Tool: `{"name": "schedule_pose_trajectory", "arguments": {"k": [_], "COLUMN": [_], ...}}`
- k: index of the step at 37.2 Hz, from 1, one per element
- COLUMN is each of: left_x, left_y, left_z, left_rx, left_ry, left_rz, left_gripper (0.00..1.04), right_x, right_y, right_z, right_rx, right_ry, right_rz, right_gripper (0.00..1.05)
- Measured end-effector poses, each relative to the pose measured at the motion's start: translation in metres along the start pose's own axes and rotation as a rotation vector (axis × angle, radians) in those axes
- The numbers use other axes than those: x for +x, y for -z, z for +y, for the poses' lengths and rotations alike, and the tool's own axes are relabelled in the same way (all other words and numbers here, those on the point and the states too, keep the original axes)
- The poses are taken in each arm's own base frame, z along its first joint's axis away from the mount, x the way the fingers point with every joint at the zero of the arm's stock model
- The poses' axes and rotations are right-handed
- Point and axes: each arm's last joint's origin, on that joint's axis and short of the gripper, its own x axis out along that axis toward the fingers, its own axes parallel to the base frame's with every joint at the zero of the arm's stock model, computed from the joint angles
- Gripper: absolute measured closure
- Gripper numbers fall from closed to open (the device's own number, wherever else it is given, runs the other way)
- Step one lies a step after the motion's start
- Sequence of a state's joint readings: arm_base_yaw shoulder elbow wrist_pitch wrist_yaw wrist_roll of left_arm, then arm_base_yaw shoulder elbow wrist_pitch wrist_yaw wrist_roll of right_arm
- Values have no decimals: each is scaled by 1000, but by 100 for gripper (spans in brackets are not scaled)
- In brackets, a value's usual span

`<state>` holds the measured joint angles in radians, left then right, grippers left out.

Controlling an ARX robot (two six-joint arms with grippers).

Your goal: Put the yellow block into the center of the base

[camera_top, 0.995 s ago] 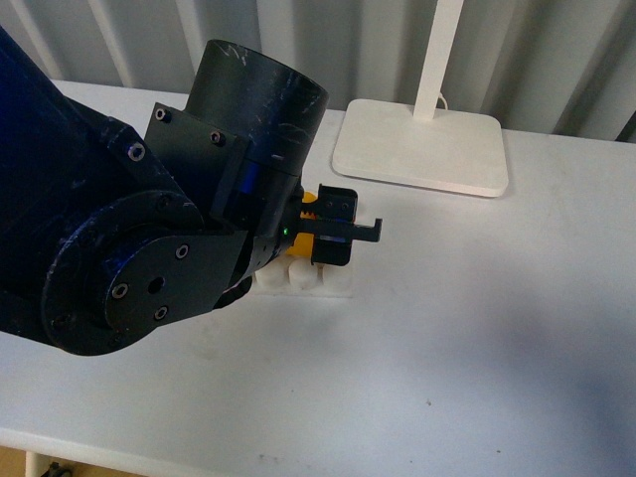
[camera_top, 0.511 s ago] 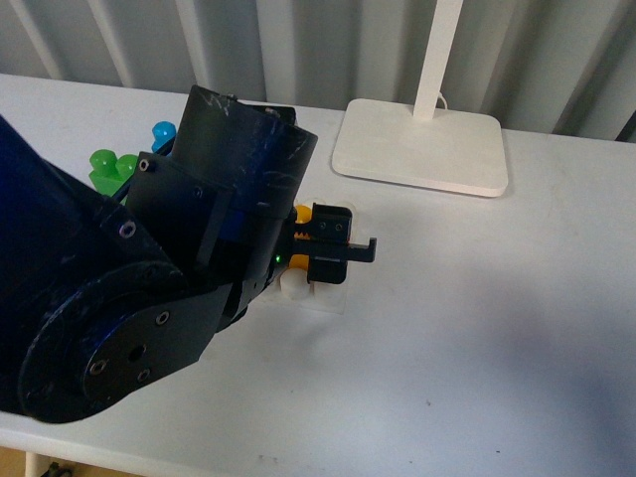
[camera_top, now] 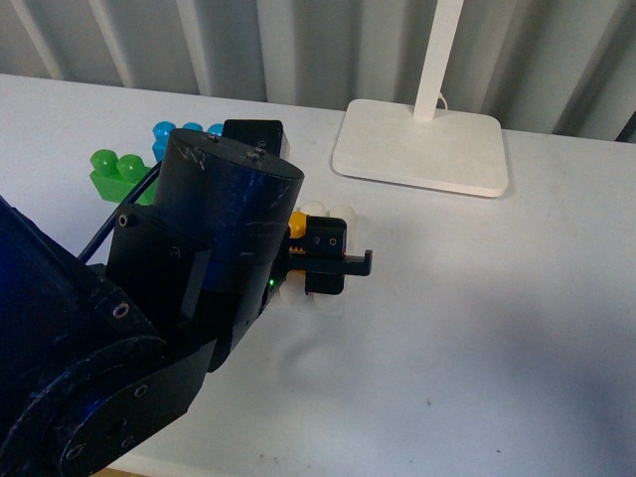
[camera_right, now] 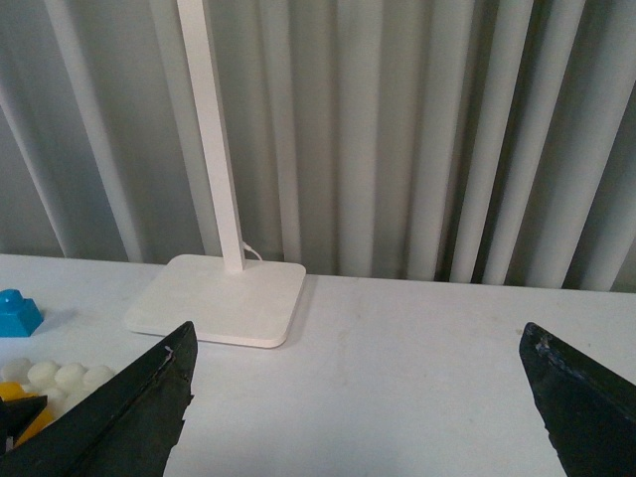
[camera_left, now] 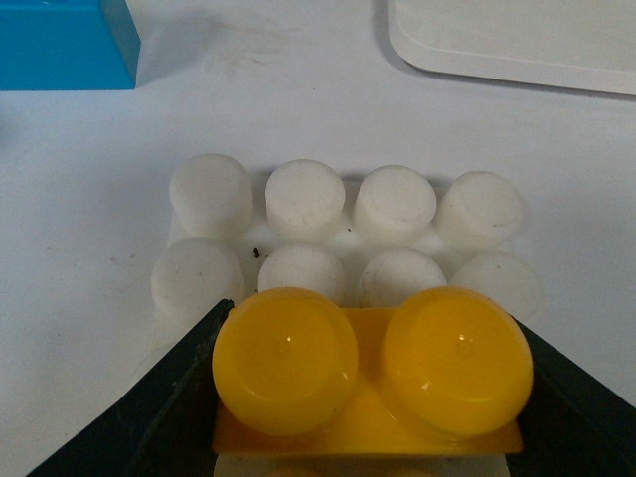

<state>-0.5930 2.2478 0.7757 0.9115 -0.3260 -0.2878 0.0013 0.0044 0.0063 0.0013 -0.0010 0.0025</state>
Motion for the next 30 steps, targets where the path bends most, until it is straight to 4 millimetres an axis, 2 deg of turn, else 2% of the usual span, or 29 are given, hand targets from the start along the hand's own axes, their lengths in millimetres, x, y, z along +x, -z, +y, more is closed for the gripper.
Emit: {"name": "schedule_pose_trajectory", "arguments": {"k": [30], "left_x": [4], "left_y": [13], "left_z": [7], "left_rx": [-19], "left_ry": [3], "left_rz": [-101], "left_gripper": [40], "right_x": [0], "right_y": [0], "right_z": [0], "right_rx": [0], "right_ry": [0], "right_rz": [0], "right_gripper": [9]}}
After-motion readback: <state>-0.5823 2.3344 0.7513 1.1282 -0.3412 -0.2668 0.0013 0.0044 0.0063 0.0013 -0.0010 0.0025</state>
